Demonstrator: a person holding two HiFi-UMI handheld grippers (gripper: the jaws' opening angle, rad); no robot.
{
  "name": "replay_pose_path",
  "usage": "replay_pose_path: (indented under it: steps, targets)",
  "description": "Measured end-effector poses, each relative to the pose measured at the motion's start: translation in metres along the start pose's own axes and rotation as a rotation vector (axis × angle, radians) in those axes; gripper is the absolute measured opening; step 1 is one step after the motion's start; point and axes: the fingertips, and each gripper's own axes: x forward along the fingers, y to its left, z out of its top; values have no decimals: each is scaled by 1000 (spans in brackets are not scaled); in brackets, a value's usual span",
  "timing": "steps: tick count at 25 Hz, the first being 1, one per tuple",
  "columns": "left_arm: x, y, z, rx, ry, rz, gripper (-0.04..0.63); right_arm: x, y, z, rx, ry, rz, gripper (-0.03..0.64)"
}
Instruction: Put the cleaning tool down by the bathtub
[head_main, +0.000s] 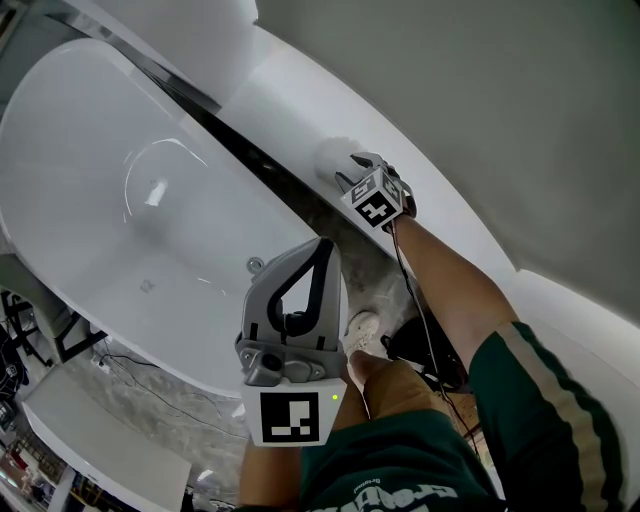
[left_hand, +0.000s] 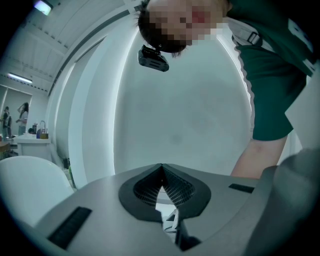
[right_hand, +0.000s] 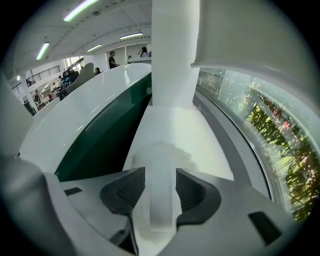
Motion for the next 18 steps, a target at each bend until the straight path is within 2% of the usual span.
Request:
replay_pose_path:
  steps: [7,18]
  targets:
    - [2,-4,1,7,-1,-3,6,-10,4,1,-32,-17,7,187]
    - [2,-12,20,18,-26,-22,6,-41,15,16,2,-67,10,196]
